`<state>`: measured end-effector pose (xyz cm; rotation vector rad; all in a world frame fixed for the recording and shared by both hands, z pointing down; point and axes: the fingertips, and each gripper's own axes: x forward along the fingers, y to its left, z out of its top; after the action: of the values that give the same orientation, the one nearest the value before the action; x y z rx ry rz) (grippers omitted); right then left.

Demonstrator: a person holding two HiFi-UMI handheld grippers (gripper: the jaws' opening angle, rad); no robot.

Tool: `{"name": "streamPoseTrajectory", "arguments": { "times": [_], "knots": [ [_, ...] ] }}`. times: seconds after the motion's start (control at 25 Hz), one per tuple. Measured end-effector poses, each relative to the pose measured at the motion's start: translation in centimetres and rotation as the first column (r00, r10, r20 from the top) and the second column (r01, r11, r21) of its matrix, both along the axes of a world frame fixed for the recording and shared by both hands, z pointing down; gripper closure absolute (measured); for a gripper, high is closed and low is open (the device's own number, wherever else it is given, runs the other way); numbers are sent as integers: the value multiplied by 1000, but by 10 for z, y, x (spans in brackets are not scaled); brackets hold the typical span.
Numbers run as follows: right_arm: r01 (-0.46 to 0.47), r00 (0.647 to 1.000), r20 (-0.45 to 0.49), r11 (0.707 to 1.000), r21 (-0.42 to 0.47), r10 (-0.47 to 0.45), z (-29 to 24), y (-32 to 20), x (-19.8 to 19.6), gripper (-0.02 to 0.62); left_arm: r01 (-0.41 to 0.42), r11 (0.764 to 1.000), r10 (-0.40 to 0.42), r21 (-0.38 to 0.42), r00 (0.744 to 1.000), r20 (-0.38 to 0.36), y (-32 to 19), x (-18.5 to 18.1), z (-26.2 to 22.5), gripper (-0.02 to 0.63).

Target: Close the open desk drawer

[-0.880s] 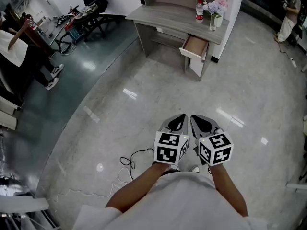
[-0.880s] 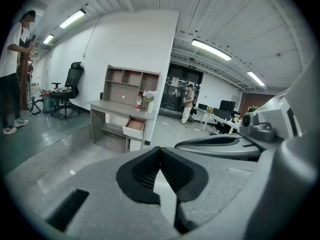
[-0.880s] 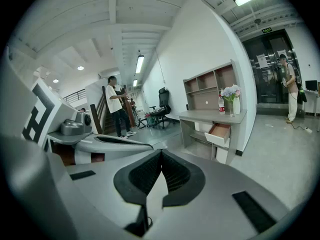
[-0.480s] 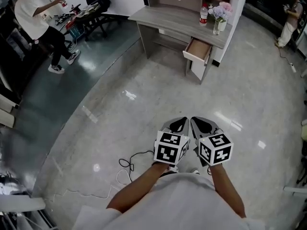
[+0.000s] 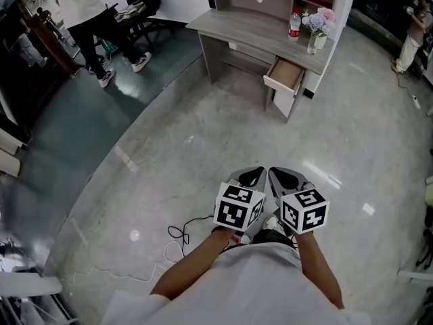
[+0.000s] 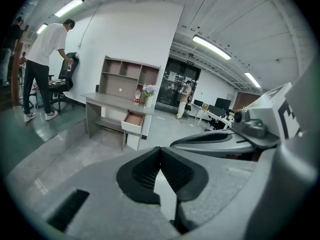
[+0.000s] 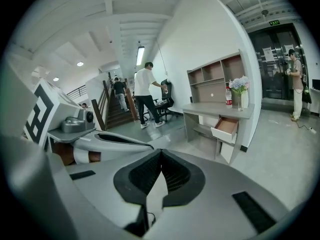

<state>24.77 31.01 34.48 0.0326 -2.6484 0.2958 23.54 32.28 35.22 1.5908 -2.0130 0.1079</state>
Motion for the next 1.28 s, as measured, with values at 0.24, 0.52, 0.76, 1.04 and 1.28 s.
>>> {"name": "streamPoseTrajectory", "arguments": {
  "times": [0.24,0.52,0.76,1.04,1.28],
  "knots": [
    [13,1000,3,999,-30,-13,8,-23,-20,594,0,1000,0,1,1000,-11,-23,-22,2,604],
    [30,999,16,998,-59,-29,12,-73,-62,594,21,1000,-21,-13,1000,-17,-71,-63,6,604],
    [48,999,19,996,-74,-46,9,-116,-92,594,35,999,-36,-24,999,-23,-112,-94,5,604],
    [61,998,33,994,-88,-58,5,-168,-121,594,38,998,-39,-43,999,-24,-164,-122,2,604],
    [78,995,64,992,-103,-72,1,-200,-140,594,45,997,-45,-62,999,-6,-193,-140,-1,604]
  ]
}}
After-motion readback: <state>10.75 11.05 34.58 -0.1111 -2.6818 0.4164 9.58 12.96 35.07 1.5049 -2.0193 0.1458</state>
